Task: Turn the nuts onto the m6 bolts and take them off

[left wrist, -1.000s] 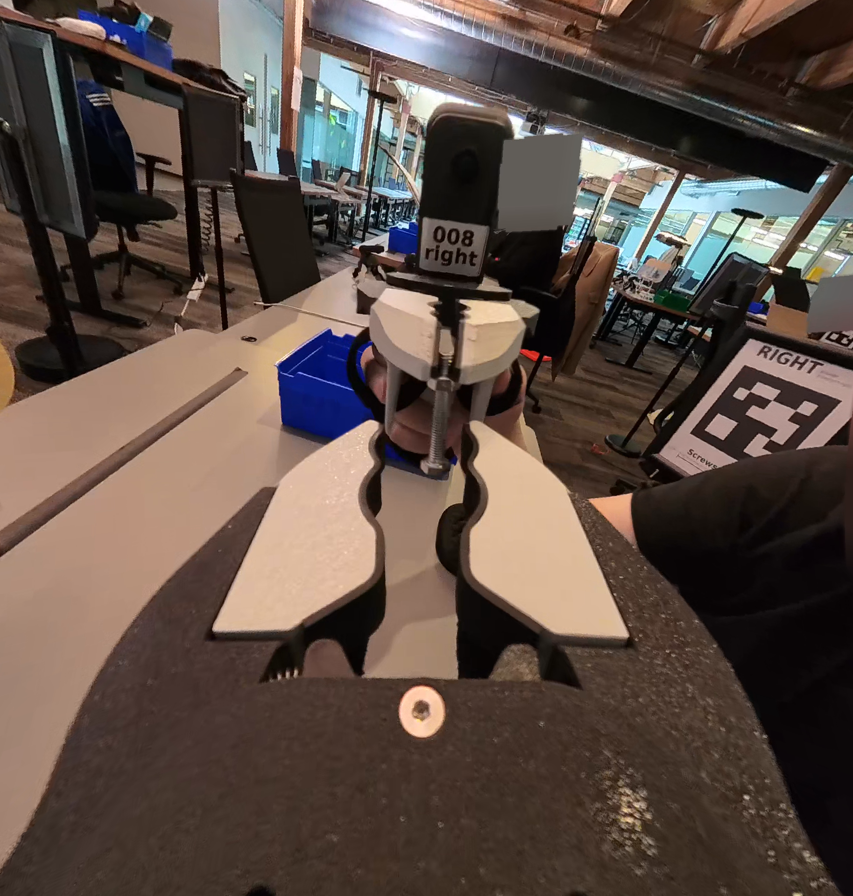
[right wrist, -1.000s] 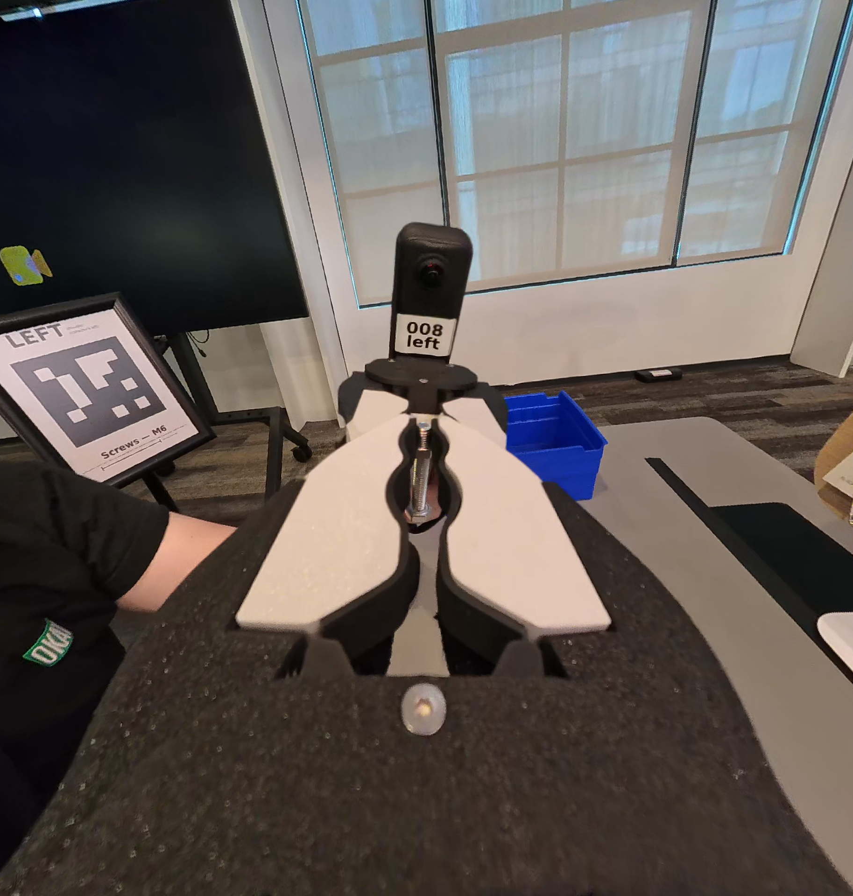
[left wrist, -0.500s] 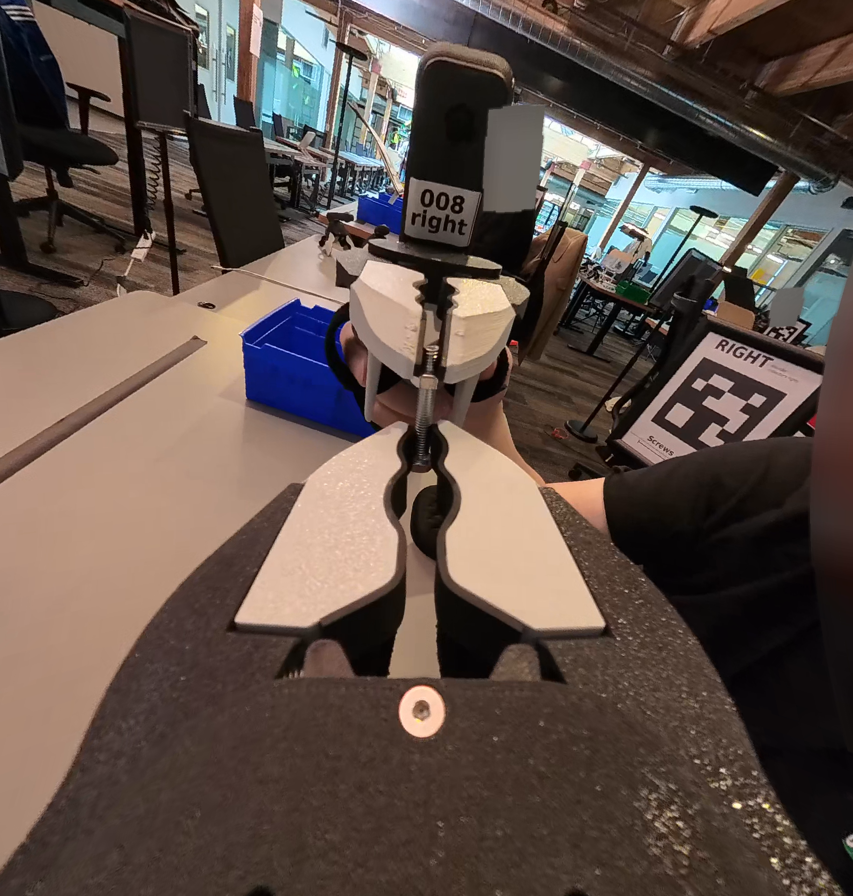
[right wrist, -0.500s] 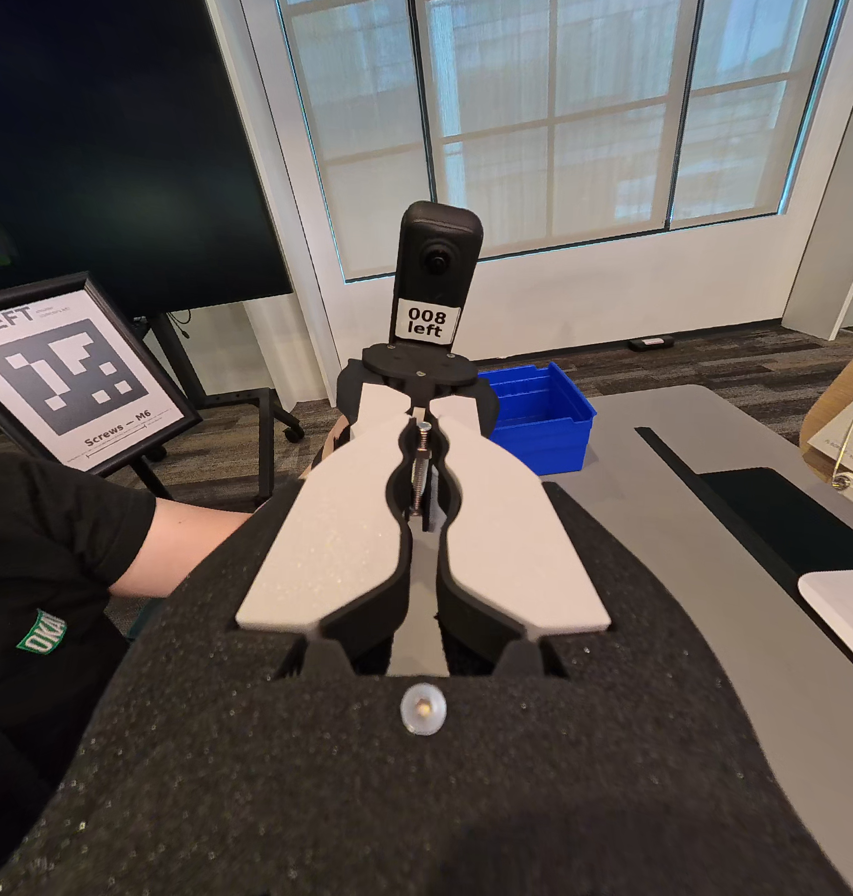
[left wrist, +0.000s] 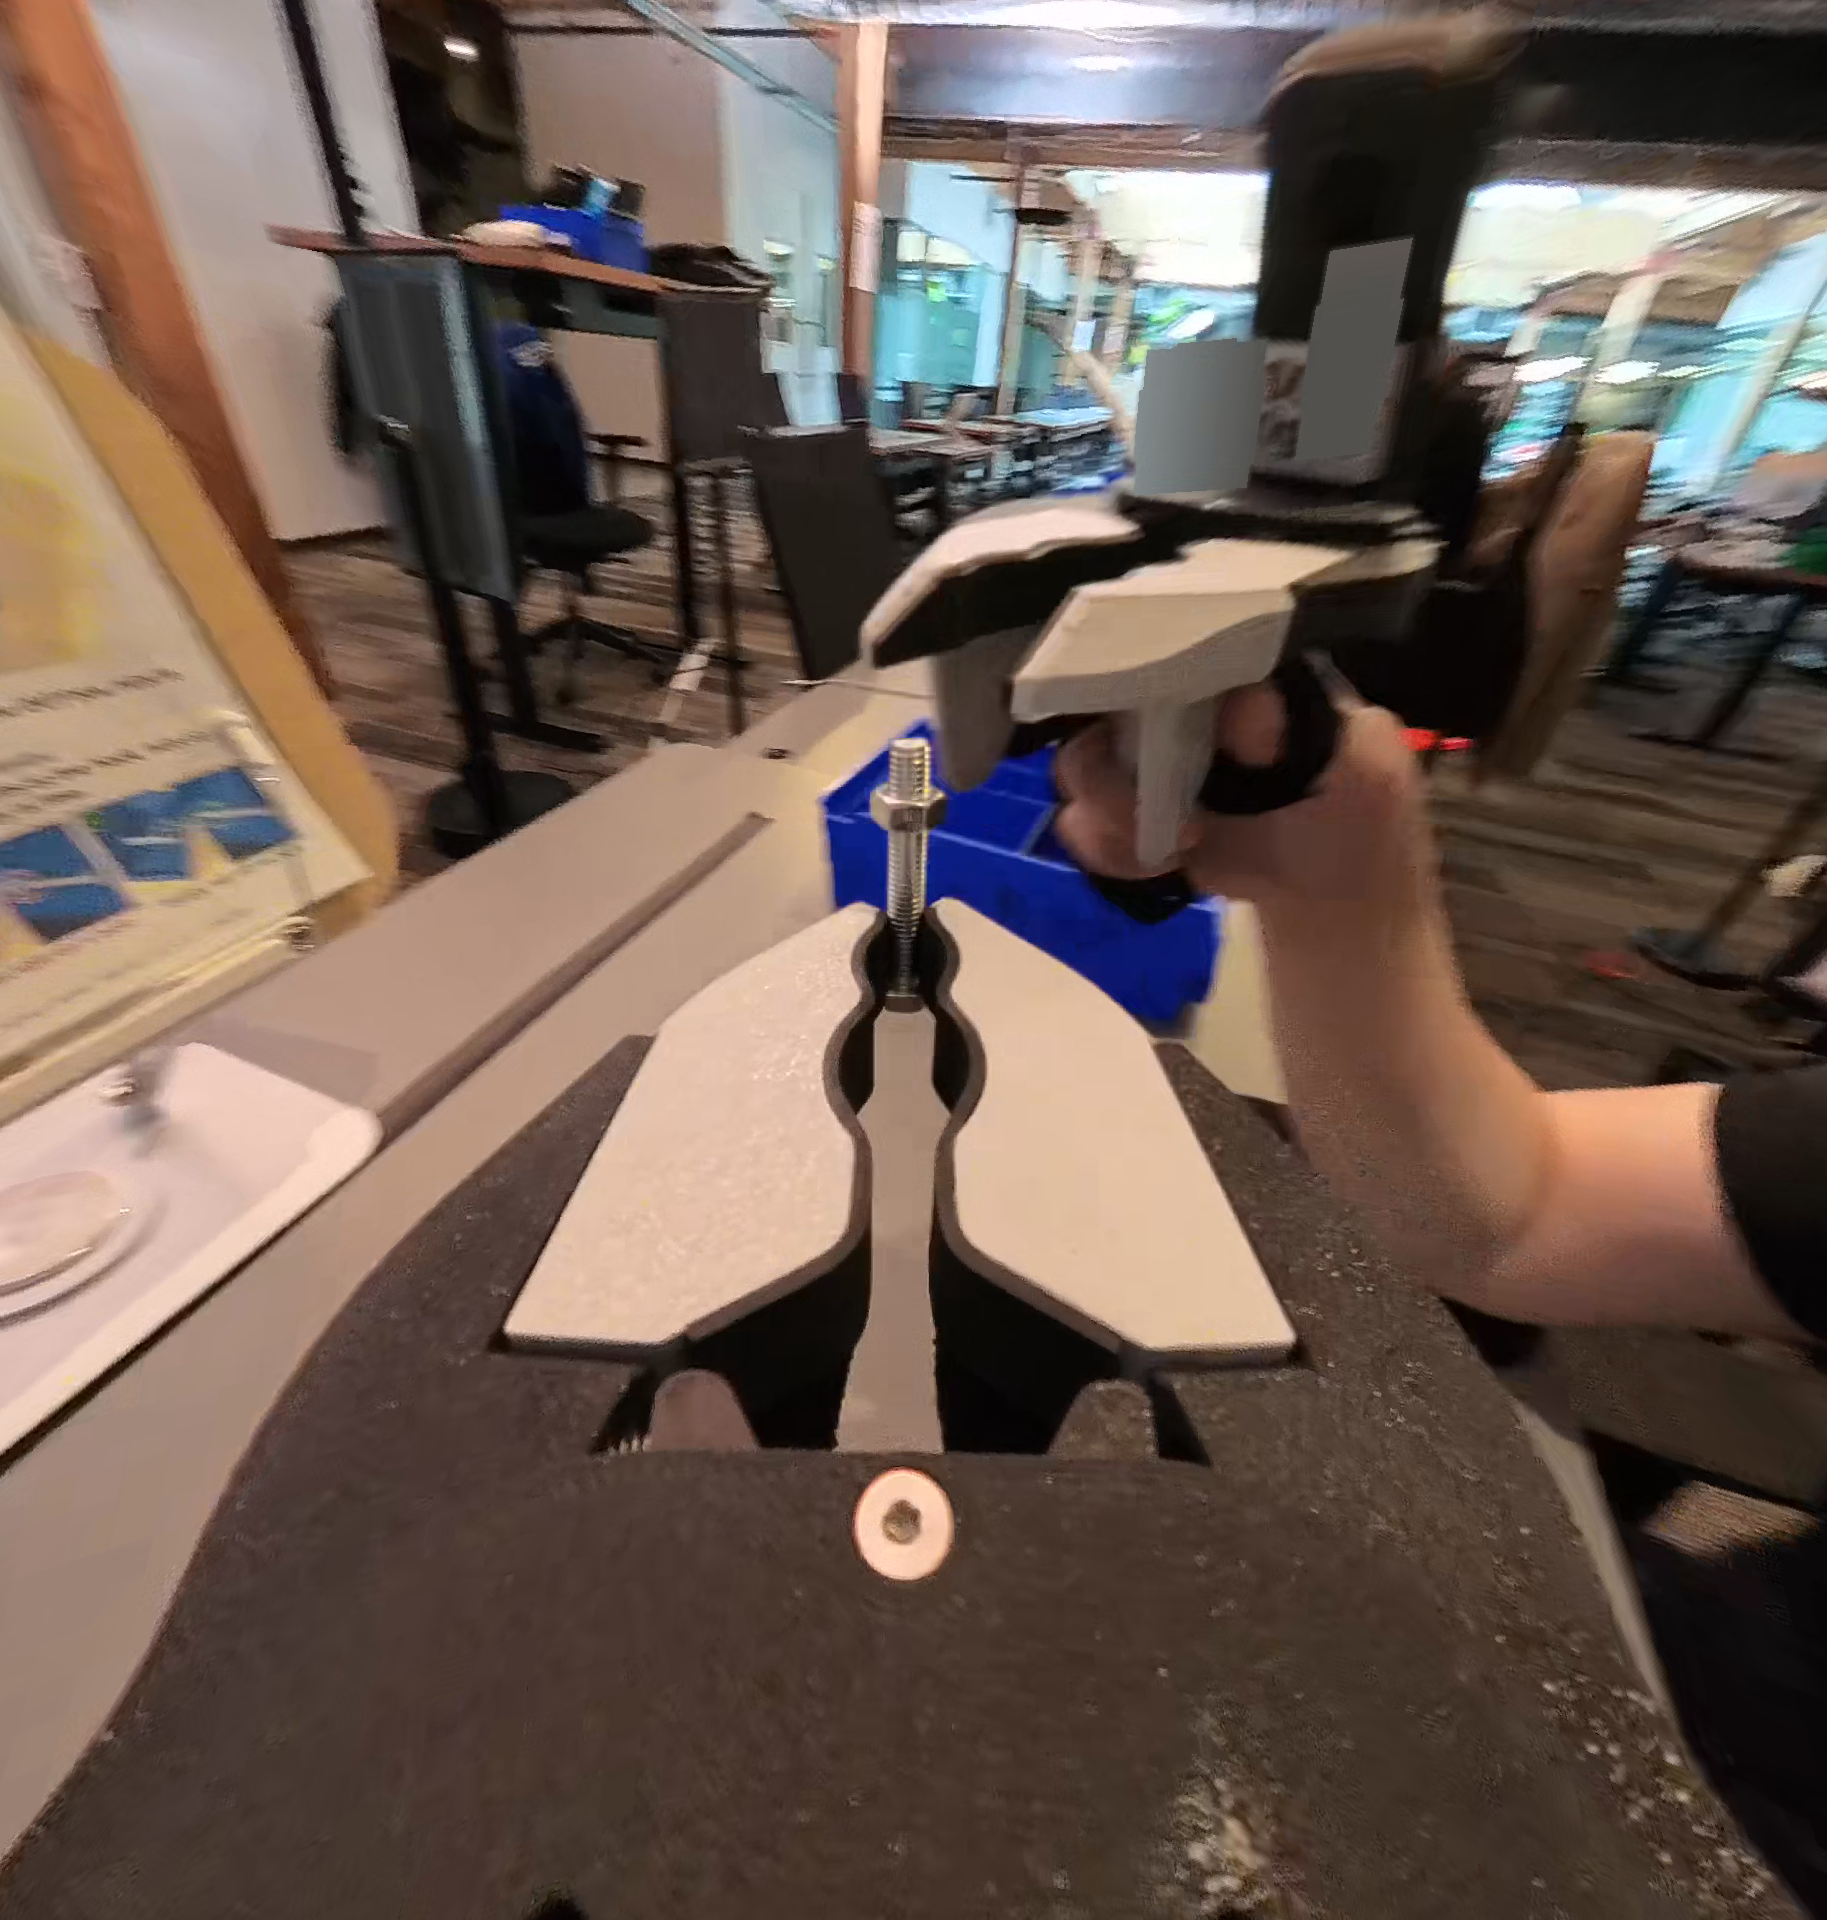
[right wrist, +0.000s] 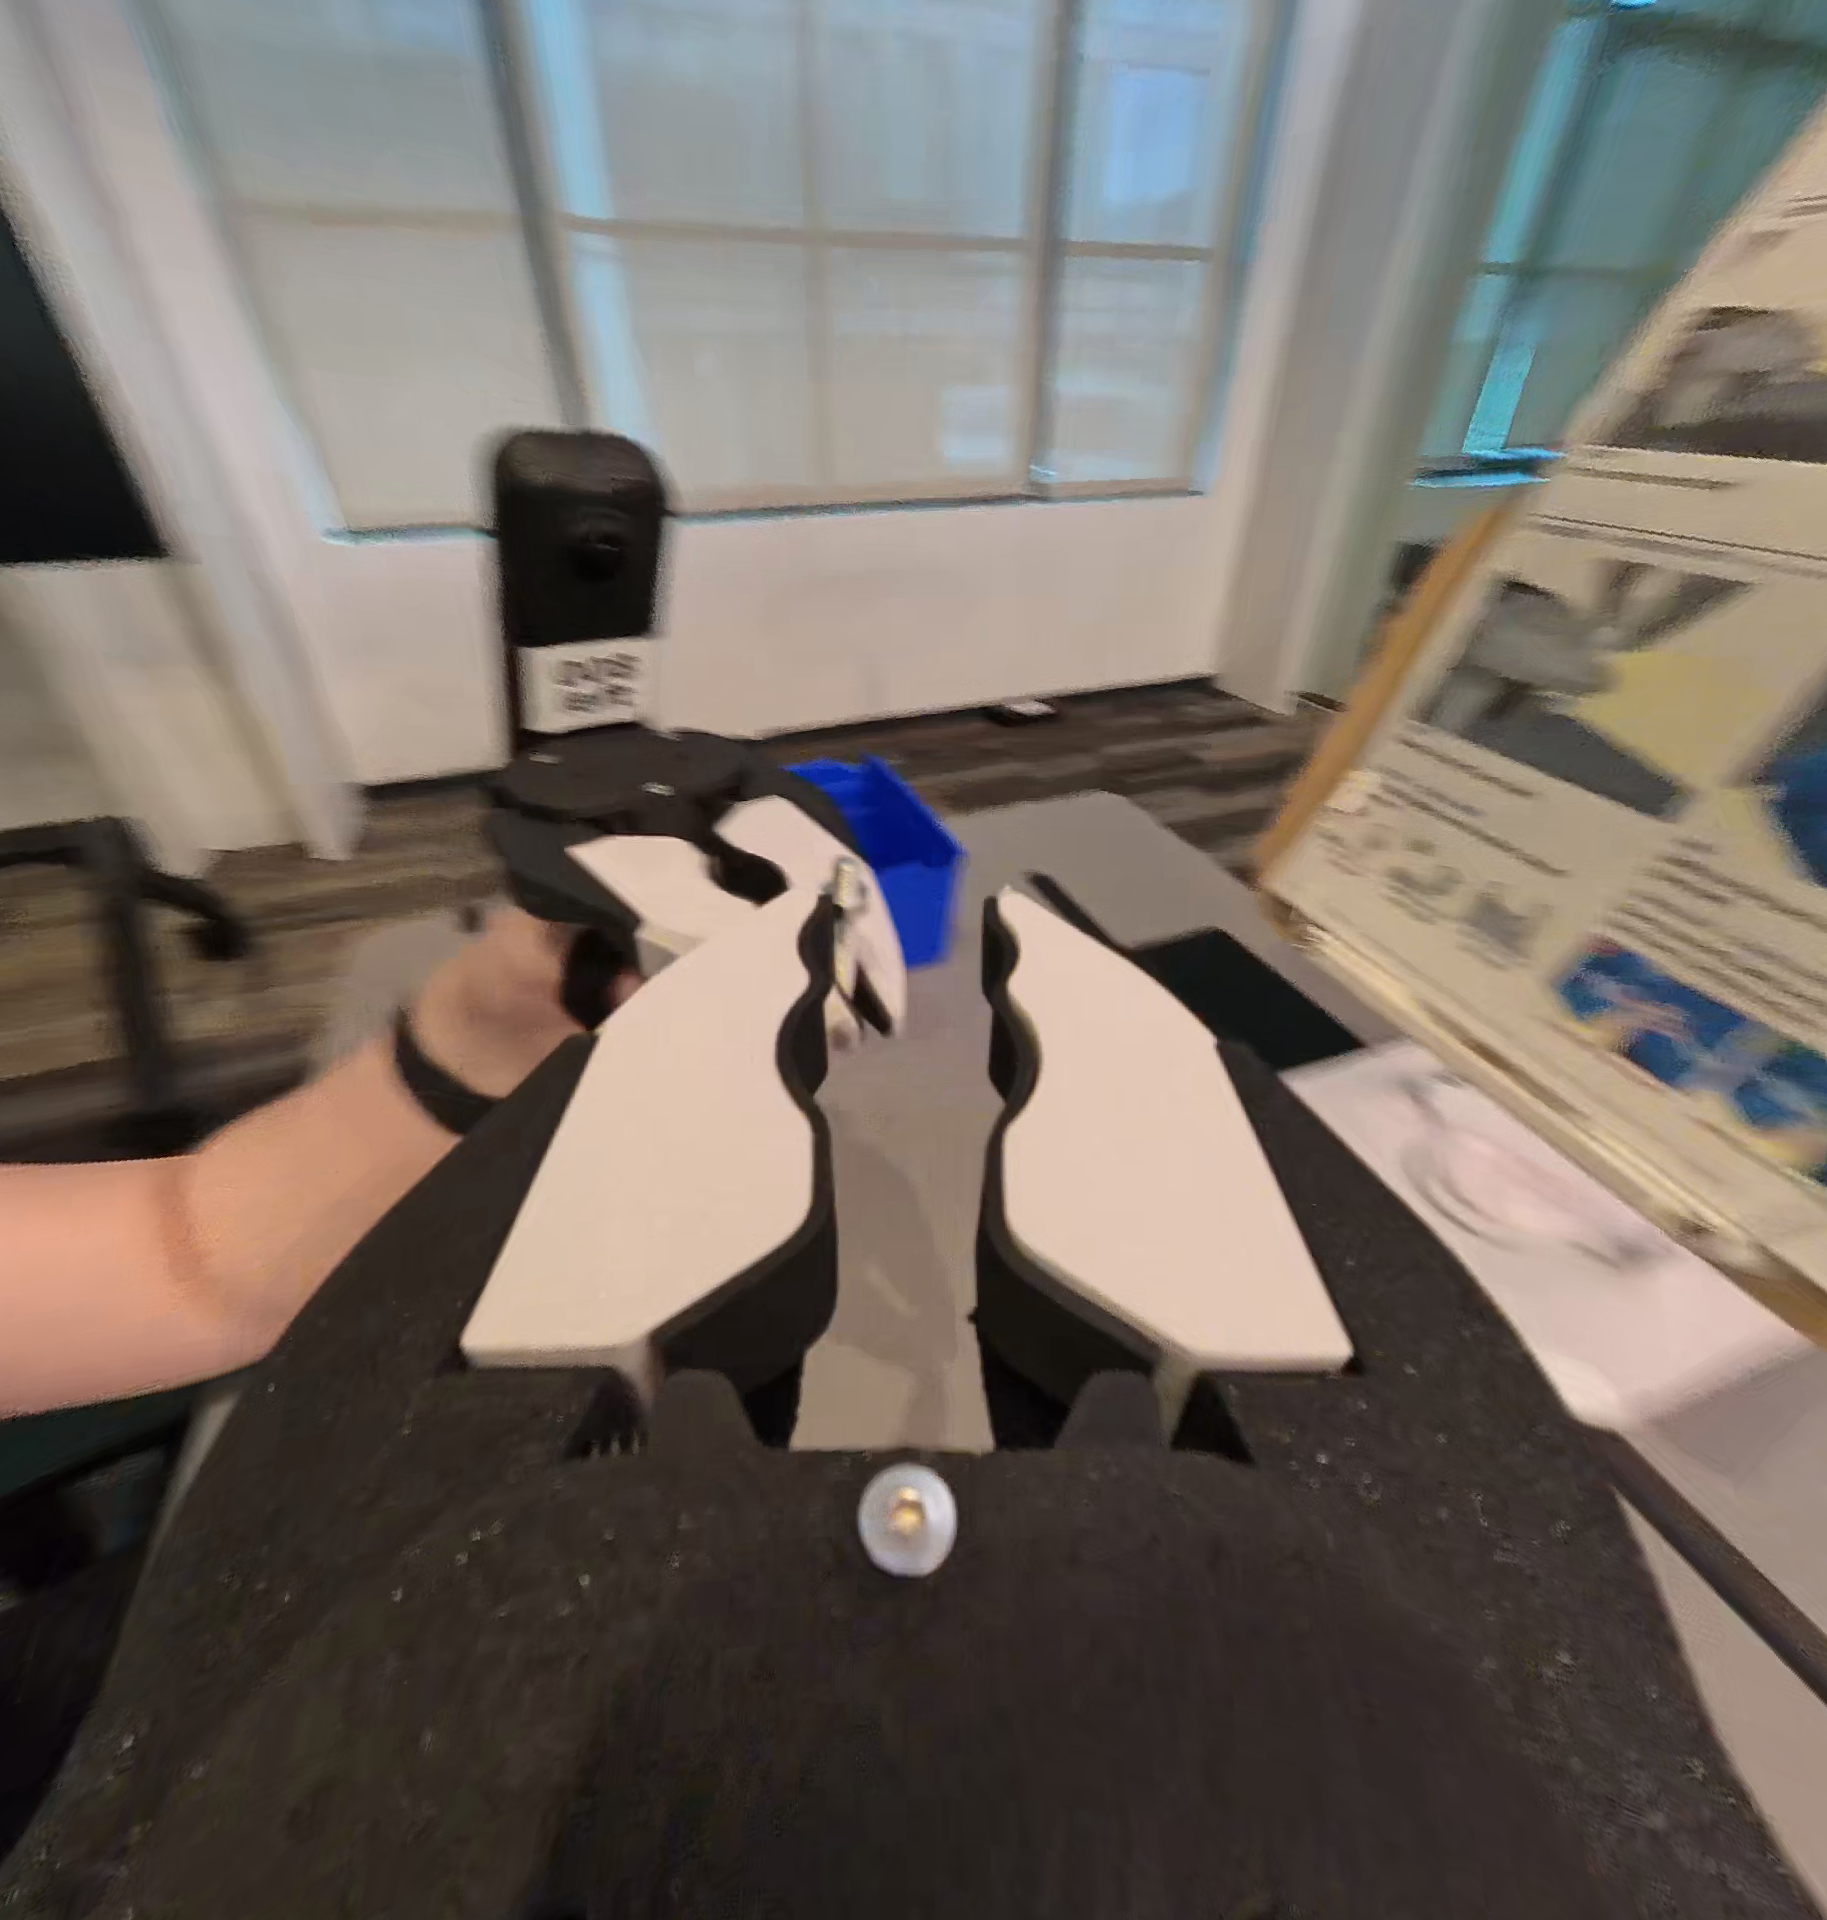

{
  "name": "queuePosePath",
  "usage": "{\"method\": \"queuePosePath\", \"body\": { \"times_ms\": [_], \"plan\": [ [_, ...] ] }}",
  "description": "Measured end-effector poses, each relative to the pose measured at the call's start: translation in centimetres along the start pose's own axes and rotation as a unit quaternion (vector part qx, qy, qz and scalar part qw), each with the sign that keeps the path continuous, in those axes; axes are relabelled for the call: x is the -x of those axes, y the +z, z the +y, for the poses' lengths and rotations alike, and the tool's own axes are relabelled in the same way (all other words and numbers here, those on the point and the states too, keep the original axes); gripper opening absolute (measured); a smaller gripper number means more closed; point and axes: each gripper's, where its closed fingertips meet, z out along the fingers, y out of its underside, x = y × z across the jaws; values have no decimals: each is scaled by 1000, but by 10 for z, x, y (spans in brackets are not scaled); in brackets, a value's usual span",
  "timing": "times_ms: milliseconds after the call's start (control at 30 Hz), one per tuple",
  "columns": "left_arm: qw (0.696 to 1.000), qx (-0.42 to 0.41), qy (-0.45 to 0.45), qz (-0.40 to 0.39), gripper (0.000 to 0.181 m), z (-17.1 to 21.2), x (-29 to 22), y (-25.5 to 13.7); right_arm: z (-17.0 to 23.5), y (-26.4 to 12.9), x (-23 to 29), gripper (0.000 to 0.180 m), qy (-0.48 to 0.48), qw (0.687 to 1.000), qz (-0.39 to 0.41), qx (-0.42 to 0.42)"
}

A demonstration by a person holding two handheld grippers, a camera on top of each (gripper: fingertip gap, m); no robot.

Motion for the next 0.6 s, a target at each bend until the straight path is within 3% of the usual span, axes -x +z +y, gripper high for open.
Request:
{"method": "queuePosePath", "body": {
  "times_ms": [133,333,600],
  "plan": [
    [993,25,51,-107,5,12,26,7,21,-11,-17,27,-9,989,109,99],
    [980,62,79,-172,5,34,38,25,40,7,-21,29,-4,982,130,134],
    [973,57,106,-196,5,31,37,27,53,8,-32,27,6,977,139,161]
  ]
}}
